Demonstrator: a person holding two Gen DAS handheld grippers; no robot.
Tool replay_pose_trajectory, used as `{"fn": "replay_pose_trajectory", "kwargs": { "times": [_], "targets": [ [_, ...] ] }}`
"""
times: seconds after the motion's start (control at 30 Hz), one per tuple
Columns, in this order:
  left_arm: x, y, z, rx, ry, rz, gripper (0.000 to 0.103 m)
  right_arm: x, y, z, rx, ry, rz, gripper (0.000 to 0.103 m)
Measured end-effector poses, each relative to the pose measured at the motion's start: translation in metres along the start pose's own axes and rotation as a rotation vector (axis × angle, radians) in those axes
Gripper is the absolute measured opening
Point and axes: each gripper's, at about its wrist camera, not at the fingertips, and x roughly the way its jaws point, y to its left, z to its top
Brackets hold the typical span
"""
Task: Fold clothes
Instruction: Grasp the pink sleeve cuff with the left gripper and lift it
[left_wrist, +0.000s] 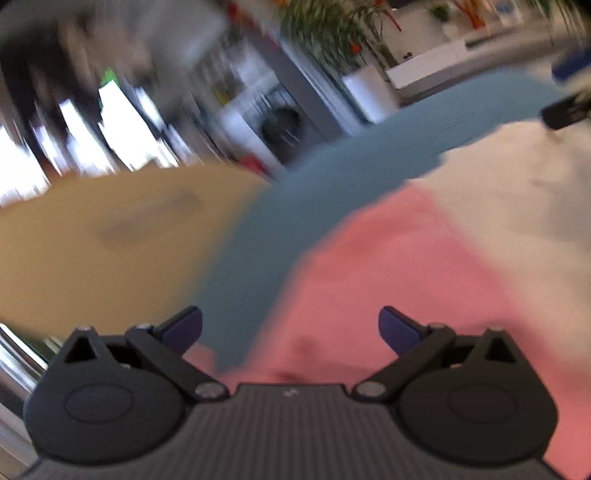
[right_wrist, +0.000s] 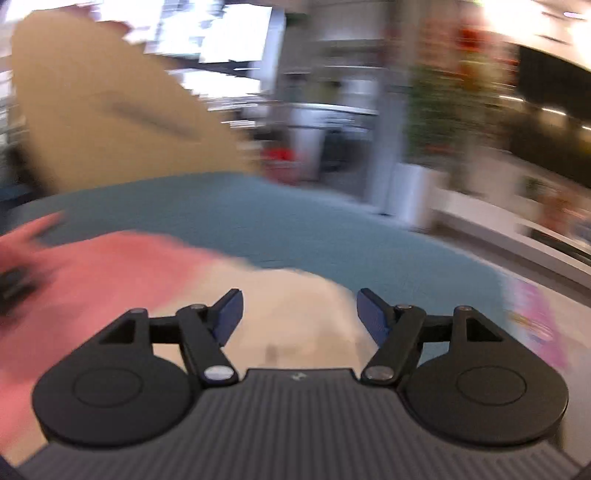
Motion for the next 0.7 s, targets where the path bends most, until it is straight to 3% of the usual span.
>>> {"fn": "replay_pose_trajectory", "kwargs": {
  "times": [0.03, 0.1, 0.13, 0.2, 0.23, 0.27, 0.37, 0.43, 0.5, 0.6, 0.63, 0.7],
  "targets": [
    [0.004, 0.004, -0.009, 0.037, 0.026, 0.045, 0.103, -0.004, 0.017, 0.000, -0.029, 0.006, 0.064, 0.071],
    [0.016, 0.021, -0.023, -0.008, 0.128, 0.022, 0.103, -0.011, 0.039, -0.002, -0.060, 0.007, 0.146, 0.071],
    [0.029, 0.040, -0.036, -0.105, 0.222, -0.078, 0.102, -0.015, 0.050, -0.003, -0.074, 0.007, 0.185, 0.071],
    [0.046, 0.058, -0.052, -0.190, 0.313, -0.170, 0.098, -0.025, 0.066, -0.007, -0.110, 0.003, 0.216, 0.071],
    [0.054, 0.066, -0.060, -0.226, 0.355, -0.209, 0.096, -0.028, 0.071, -0.008, -0.124, 0.006, 0.232, 0.071],
    [0.059, 0.067, -0.064, -0.214, 0.371, -0.194, 0.094, -0.031, 0.076, -0.010, -0.137, 0.011, 0.250, 0.071],
    [0.073, 0.070, -0.085, -0.155, 0.406, -0.134, 0.091, -0.038, 0.082, -0.009, -0.150, 0.038, 0.296, 0.071],
    [0.079, 0.064, -0.097, -0.138, 0.408, -0.145, 0.072, -0.034, 0.088, -0.004, -0.158, 0.051, 0.316, 0.071],
    [0.079, 0.055, -0.100, -0.106, 0.388, -0.161, 0.042, -0.030, 0.088, -0.001, -0.169, 0.053, 0.322, 0.071],
    [0.067, 0.044, -0.091, -0.018, 0.378, -0.173, 0.015, -0.022, 0.086, 0.003, -0.175, 0.053, 0.316, 0.071],
    [0.061, 0.040, -0.087, 0.010, 0.371, -0.186, 0.013, -0.020, 0.085, 0.003, -0.168, 0.055, 0.311, 0.071],
    [0.028, 0.032, -0.079, 0.073, 0.319, -0.324, 0.020, -0.017, 0.080, 0.004, -0.152, 0.060, 0.301, 0.071]
  ]
}}
